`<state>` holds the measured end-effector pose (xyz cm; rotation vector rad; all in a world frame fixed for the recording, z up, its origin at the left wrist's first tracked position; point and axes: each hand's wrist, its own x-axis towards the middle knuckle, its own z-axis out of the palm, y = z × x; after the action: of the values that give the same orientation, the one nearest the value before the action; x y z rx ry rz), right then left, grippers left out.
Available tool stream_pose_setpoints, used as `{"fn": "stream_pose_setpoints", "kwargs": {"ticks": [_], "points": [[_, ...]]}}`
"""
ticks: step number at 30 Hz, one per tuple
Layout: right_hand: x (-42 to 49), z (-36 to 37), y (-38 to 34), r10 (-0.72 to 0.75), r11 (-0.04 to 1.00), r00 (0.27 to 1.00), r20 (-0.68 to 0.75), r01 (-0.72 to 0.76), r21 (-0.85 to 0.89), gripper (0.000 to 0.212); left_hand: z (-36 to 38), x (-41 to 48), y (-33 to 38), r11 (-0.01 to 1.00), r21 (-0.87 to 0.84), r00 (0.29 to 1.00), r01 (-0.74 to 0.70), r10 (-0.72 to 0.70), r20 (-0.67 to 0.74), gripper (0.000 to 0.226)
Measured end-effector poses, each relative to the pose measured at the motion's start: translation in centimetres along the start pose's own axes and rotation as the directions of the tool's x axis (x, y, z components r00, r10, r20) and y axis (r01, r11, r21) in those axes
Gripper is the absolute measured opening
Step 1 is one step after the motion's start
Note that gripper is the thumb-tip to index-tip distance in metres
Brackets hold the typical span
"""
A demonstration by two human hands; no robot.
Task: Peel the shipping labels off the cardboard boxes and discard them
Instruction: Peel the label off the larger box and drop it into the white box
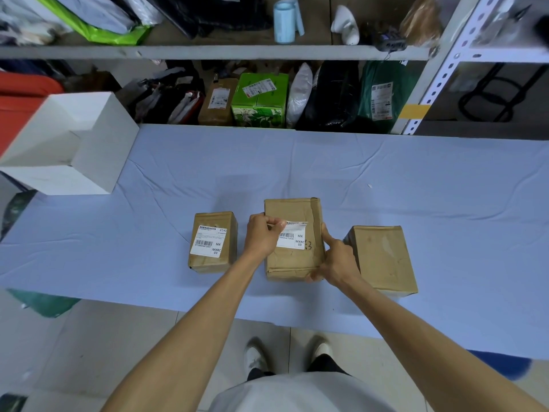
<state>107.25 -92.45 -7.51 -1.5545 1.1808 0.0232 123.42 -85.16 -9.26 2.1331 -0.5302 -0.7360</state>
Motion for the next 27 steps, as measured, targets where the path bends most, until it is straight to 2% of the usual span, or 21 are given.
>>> {"fn": "stream_pose_setpoints", "kwargs": {"ticks": [2,7,11,27], "points": [[0.01,-0.13,0.06,-0.027,0.999,1.000,-0.001,0.027,-0.017,0.110,0.07,0.04,-0.17,1.000,-0.001,1.000,0.002,-0.002,0.005,0.017],[-0.15,-0.41,0.03,-0.049,0.984,0.999,0.021,0.052,-0.172,0.130,0.05,-0.23,0.19,1.000,0.000,1.000,-0.008,0.008,0.015,0.018],[-0.01,-0.57,-0.02,-0.058,0.968,0.998,0.019,0.061,-0.244,0.134,0.11,-0.31,0.36,1.000,0.001,1.000,-0.002,0.002,0.022,0.023],[-0.01,-0.53,-0.09,-0.038,0.979,0.999,0.021,0.042,-0.198,0.131,0.20,-0.33,0.71,1.000,-0.006,0.999,0.030,-0.030,0.043,0.019]]}}
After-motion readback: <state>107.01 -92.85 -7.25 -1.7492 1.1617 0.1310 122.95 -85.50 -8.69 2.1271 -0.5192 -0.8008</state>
